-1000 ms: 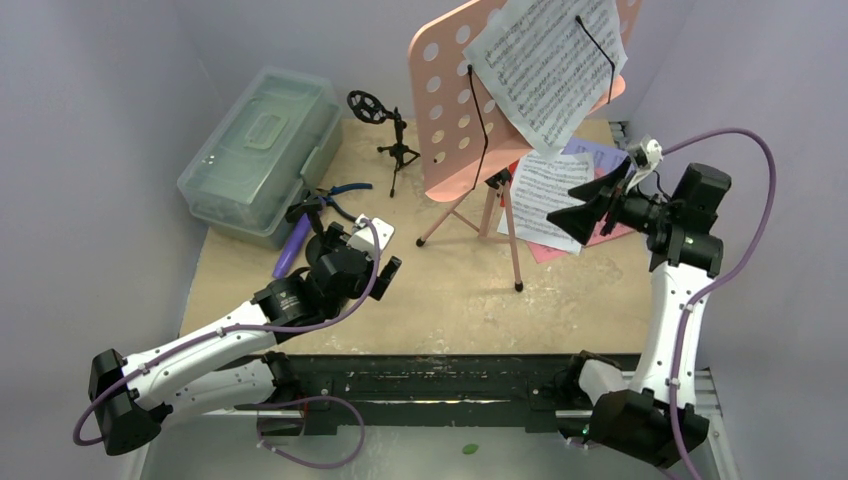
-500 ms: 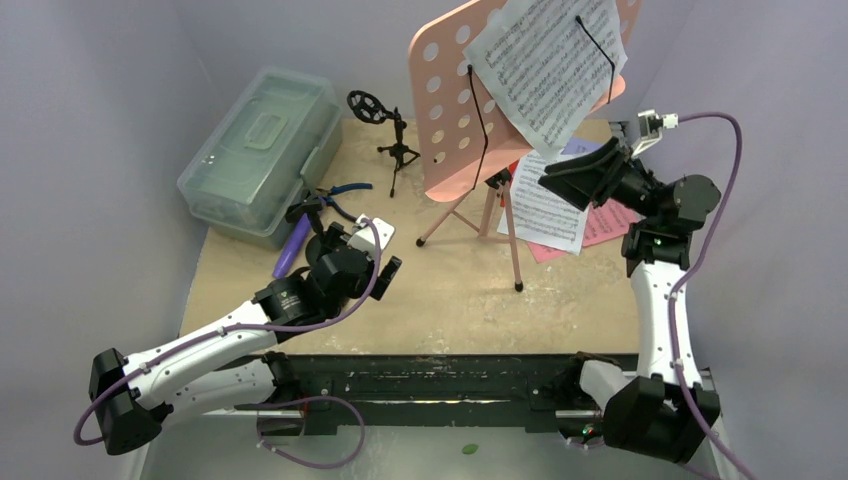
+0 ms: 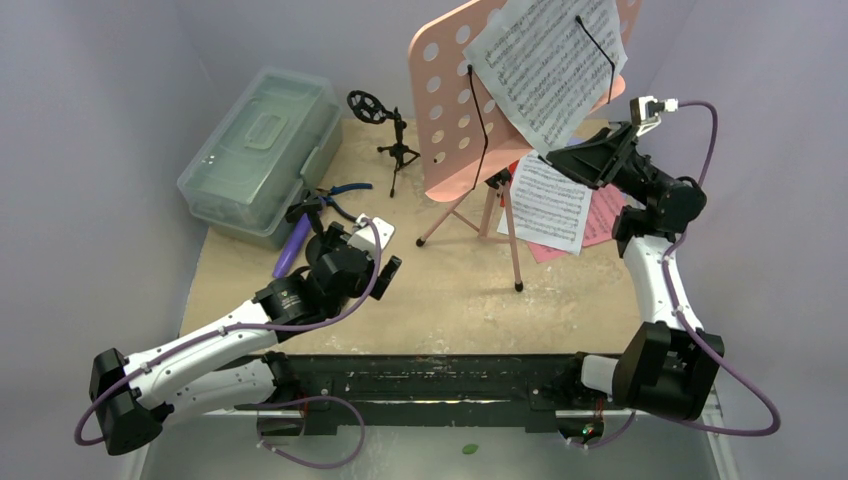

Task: Pack up the instrument practice props
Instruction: Pick up the sheet music from the music stand.

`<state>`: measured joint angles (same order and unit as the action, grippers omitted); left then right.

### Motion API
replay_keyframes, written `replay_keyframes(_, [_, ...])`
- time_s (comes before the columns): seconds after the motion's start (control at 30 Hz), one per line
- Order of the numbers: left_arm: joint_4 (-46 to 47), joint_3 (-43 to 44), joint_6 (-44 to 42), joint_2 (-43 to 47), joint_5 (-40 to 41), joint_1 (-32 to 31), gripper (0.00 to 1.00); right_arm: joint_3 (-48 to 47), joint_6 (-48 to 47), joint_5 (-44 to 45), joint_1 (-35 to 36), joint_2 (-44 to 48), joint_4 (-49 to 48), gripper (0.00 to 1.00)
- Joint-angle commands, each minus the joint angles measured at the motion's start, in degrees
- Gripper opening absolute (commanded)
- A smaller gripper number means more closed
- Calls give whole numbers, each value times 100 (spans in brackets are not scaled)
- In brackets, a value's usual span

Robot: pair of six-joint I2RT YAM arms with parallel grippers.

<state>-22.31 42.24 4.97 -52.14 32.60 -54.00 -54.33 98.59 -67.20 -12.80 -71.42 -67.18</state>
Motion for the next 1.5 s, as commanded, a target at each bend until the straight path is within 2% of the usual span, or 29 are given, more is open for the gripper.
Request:
replay_keyframes(0.0, [165, -58, 26, -20, -55, 47, 97, -84, 626, 252, 23, 8, -905, 80])
replay_keyframes(0.1, [165, -58, 30, -24, -52, 56, 97, -46, 699, 315, 23, -33, -996, 71])
replay_keyframes(0.33, [161, -51, 31, -7, -52, 71, 97, 50, 715, 311, 23, 13, -1134, 42])
replay_keyframes(0.57, [157, -58, 30, 2, -85, 73, 97, 280, 209, 313, 6, 361, -441, 20])
replay_keyframes(0.73, [156, -58, 40, 24, -88, 74, 97, 391, -32, 275, -3, 557, -159, 0])
replay_keyframes(0.93, [158, -49, 31, 127, -350, 74, 97, 711, -156, 189, 3, 920, -97, 0])
replay_keyframes(1.07, [353, -156, -91, 485, -1434, 74, 97, 1199, -10, 21, -3, 1216, -517, 0])
replay_keyframes(1.17, [578, -223, 120, 872, -2280, 72, 98, 1709, 584, -104, -3, 1393, -1427, 0])
replay_keyframes(1.3, [1621, -506, 912, 1369, -3282, 65, 100, 2106, 736, -201, 2, 1826, -1789, 0])
replay_keyframes(1.47, [3134, -687, 2094, 1063, -3922, -69, 100, 2646, 1076, -202, 10, 2329, -2586, 0])
